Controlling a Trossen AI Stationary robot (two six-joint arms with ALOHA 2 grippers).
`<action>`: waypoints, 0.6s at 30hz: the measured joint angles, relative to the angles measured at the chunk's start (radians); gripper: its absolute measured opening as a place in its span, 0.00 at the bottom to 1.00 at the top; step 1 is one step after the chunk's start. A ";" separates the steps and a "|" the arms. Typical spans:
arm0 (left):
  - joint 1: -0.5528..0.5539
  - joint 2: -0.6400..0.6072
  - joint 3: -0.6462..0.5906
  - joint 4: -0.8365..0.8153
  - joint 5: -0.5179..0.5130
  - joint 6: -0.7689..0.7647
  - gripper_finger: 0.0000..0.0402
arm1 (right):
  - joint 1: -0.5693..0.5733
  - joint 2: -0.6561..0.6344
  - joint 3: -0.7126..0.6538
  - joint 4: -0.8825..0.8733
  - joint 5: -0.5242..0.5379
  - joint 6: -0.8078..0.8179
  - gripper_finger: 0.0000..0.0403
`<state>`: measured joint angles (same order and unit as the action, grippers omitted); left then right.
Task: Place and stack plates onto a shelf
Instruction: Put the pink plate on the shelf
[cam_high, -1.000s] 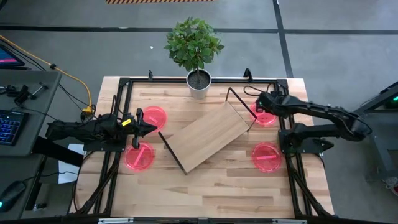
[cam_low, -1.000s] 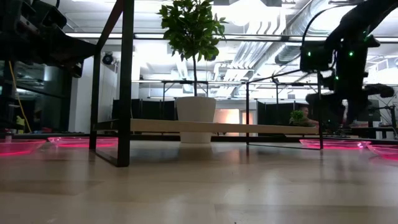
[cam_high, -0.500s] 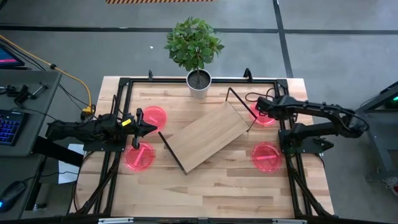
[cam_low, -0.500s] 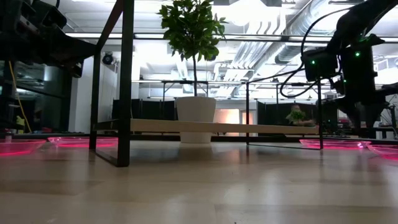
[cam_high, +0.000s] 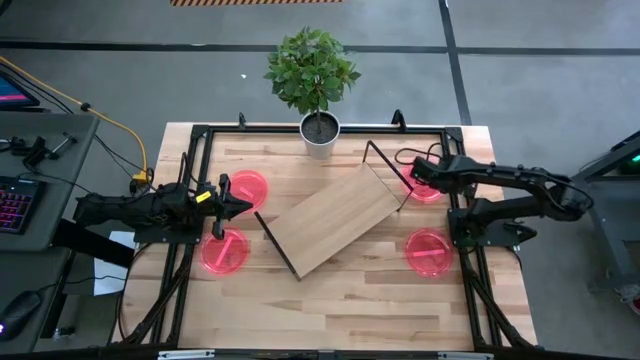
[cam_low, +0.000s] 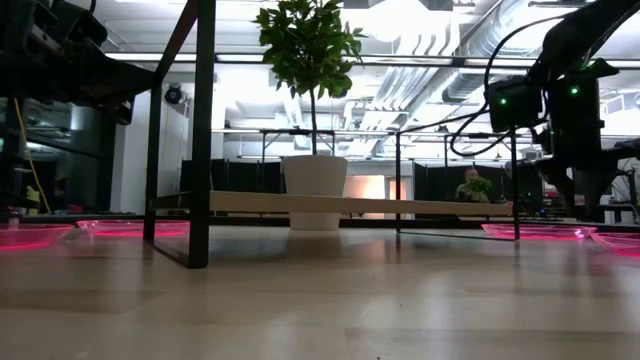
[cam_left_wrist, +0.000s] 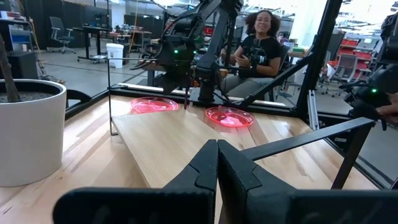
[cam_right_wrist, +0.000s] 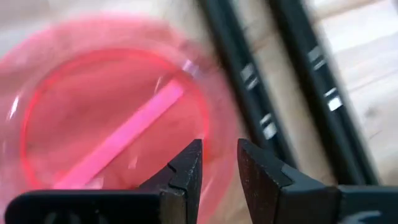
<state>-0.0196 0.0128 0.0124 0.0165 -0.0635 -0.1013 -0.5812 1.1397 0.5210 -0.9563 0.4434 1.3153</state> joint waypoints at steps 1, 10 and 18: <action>0.000 0.000 0.000 0.000 0.000 0.000 0.00 | -0.013 0.000 0.004 0.000 -0.038 -0.031 0.22; 0.000 0.000 0.000 0.000 0.000 0.000 0.00 | -0.024 0.000 0.067 -0.068 -0.192 -0.052 0.22; 0.000 0.000 0.000 0.000 0.000 0.000 0.00 | 0.061 0.000 0.068 -0.054 -0.233 0.155 0.22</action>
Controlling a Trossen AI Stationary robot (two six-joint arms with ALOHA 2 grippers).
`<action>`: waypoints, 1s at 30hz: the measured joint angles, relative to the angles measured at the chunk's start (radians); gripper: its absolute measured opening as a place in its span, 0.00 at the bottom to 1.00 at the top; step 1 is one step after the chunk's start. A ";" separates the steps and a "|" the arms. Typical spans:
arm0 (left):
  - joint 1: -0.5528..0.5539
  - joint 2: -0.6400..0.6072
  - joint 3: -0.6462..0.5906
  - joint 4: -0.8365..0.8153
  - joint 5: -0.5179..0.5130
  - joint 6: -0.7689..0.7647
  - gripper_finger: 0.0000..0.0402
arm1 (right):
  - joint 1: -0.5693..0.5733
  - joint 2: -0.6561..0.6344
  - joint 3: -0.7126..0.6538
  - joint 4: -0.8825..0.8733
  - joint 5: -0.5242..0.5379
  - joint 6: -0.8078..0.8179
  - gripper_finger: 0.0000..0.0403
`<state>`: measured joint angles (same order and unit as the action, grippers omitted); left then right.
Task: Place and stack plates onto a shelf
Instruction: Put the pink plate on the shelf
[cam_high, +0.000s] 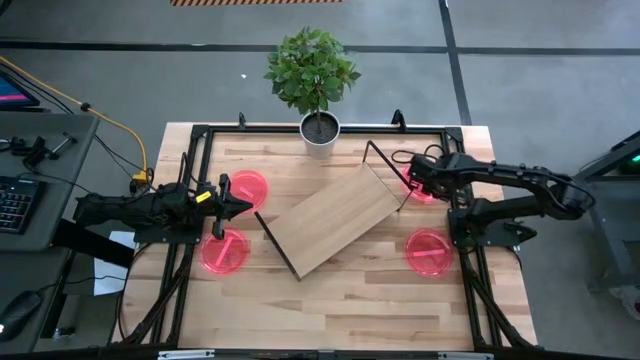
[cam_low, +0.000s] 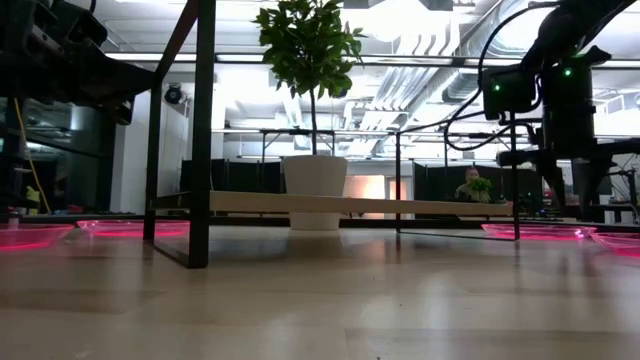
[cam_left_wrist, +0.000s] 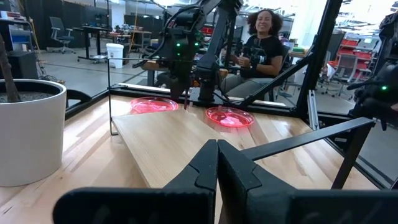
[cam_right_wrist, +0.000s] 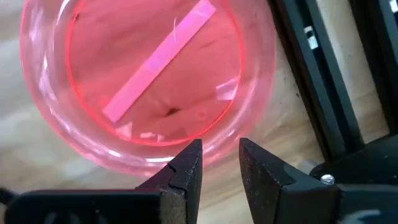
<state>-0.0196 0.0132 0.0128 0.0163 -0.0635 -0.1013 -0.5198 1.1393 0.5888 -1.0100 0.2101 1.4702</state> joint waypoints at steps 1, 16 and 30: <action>0.000 0.000 0.000 0.000 0.000 0.000 0.00 | 0.013 0.000 0.000 -0.002 0.001 0.033 0.22; 0.000 0.000 0.000 0.000 0.000 0.000 0.00 | 0.364 0.001 -0.055 0.035 0.178 0.535 0.22; 0.000 0.000 0.000 0.000 0.000 0.000 0.00 | 0.317 0.118 -0.056 0.113 0.302 0.680 0.22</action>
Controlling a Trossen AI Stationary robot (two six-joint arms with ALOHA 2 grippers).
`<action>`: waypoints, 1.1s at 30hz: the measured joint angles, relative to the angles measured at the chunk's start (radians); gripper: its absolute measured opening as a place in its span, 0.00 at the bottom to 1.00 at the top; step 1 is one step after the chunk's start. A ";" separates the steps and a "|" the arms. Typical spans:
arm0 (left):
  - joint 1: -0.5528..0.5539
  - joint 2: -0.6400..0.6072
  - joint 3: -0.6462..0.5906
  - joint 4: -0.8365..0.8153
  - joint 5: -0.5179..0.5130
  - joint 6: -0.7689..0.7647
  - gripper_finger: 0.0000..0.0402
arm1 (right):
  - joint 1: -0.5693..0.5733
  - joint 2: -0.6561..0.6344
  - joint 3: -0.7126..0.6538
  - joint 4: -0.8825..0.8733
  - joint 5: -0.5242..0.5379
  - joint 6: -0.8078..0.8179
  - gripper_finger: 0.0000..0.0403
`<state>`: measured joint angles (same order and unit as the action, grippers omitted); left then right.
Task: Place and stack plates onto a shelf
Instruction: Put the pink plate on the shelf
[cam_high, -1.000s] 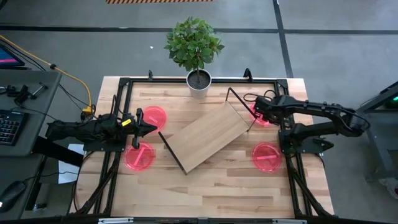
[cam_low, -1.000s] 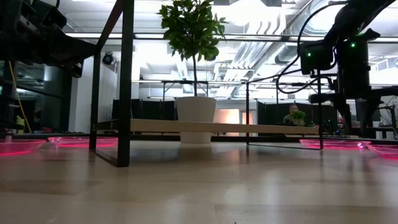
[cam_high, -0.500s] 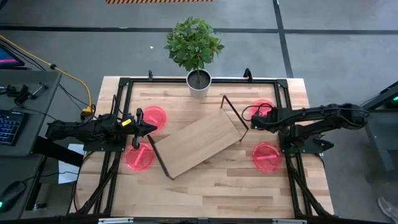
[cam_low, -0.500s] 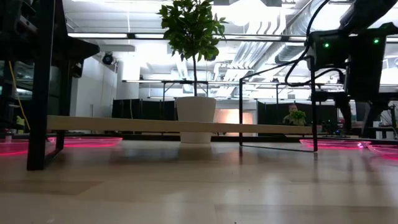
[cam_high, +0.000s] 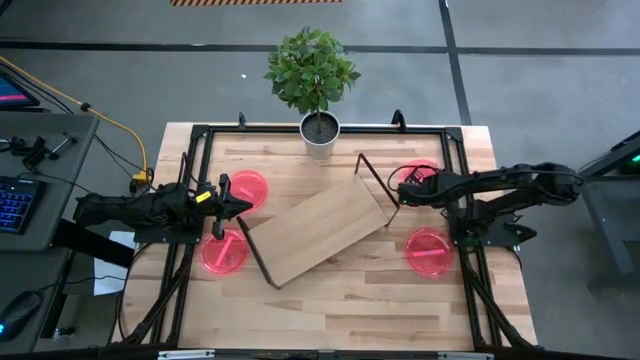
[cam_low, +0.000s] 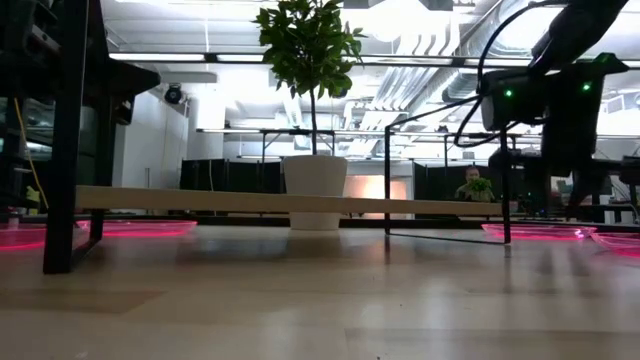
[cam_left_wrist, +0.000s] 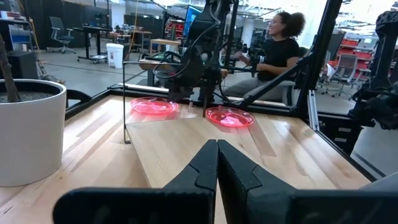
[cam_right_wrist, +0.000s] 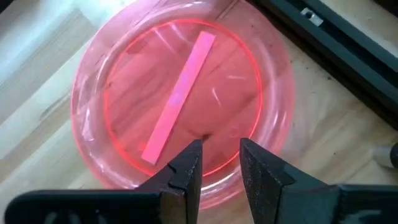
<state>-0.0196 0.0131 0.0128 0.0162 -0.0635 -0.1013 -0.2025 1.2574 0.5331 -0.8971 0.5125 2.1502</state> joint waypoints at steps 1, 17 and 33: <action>0.000 0.000 0.000 0.000 0.000 0.000 0.00 | 0.006 -0.002 0.005 -0.003 0.002 0.004 0.22; 0.000 0.000 0.000 0.000 0.000 0.000 0.00 | 0.107 -0.013 0.314 -0.548 0.185 0.201 0.22; 0.000 0.000 0.000 0.000 0.000 0.000 0.00 | -0.262 0.014 0.368 -0.486 -0.198 -0.326 0.22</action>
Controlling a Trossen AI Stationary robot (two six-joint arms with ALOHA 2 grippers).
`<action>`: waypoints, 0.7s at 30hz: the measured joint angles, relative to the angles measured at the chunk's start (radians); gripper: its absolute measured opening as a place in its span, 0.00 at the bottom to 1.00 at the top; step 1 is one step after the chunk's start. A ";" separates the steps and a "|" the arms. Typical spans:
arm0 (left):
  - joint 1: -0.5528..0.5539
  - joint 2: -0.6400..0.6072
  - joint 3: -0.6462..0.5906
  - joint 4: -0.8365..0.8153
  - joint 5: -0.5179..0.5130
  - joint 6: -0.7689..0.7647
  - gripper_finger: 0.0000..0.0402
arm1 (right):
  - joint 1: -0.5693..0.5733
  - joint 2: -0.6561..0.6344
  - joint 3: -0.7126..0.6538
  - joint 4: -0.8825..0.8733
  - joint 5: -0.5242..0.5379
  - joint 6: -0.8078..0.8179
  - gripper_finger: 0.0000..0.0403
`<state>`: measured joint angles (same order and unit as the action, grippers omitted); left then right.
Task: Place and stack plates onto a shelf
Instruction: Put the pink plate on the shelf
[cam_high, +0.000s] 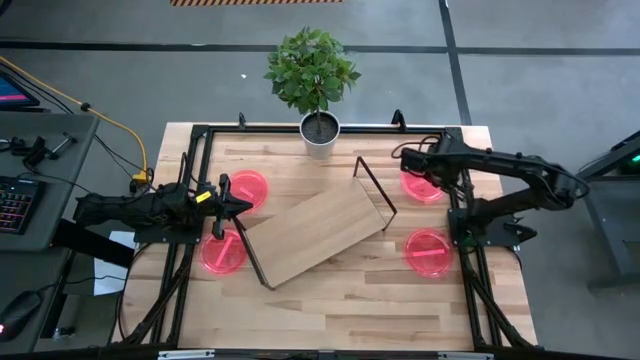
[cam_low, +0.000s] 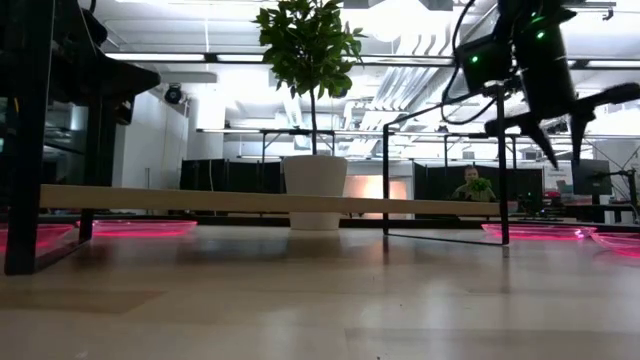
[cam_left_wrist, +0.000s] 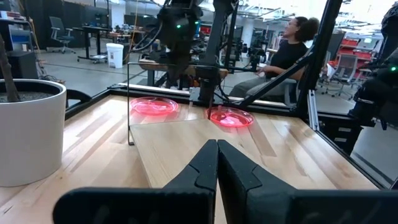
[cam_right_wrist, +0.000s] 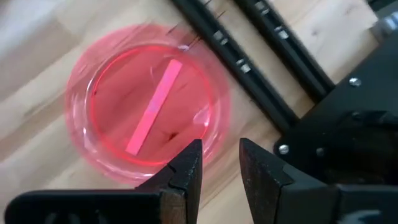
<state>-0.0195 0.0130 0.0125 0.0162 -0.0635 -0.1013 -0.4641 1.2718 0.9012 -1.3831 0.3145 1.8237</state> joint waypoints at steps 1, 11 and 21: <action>0.000 0.000 0.000 0.000 0.000 0.000 0.00 | -0.014 0.016 0.000 0.010 -0.009 -0.026 0.22; 0.000 0.000 0.000 0.000 0.000 0.000 0.00 | -0.176 0.227 -0.001 0.182 -0.035 -0.305 0.22; 0.000 0.000 0.000 0.000 0.000 0.000 0.00 | -0.283 0.370 -0.001 0.401 -0.064 -0.540 0.22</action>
<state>-0.0195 0.0131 0.0127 0.0162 -0.0635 -0.1015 -0.7474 1.6421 0.9001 -0.9820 0.2507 1.2837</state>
